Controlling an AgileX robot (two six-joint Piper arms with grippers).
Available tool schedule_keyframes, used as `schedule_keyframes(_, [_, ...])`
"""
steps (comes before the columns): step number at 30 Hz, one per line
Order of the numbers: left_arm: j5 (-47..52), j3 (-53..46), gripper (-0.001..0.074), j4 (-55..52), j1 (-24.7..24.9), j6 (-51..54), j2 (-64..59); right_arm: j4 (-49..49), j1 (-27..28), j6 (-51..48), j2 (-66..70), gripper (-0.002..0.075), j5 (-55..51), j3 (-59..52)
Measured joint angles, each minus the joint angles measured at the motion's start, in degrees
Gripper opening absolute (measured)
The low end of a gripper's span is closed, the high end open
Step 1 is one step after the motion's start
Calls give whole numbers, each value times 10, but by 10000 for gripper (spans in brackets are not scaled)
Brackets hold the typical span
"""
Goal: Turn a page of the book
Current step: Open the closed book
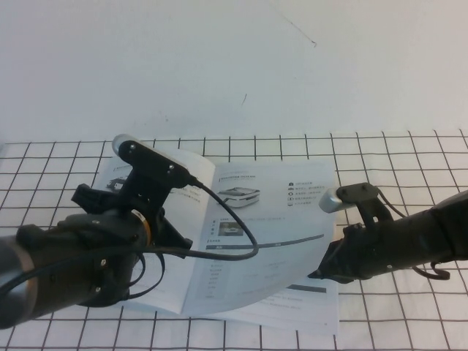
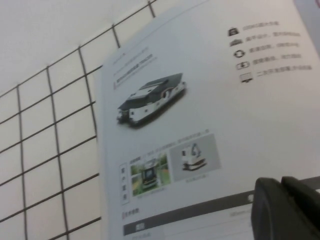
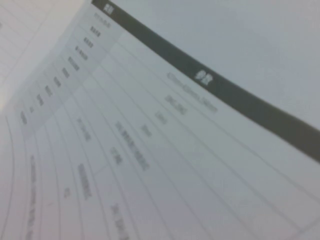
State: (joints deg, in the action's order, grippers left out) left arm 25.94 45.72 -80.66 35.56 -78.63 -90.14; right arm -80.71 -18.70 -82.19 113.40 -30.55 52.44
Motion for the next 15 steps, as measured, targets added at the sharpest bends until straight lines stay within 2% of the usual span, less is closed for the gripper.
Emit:
schedule_keyframes(12, [-156,0,-3,-57,0,-2,69,-40,0,-27,16,1,32,55])
schedule_keyframes(15, [-244,0,-2,-102,0,-2,77,-44,0,-27,33,1,30,70])
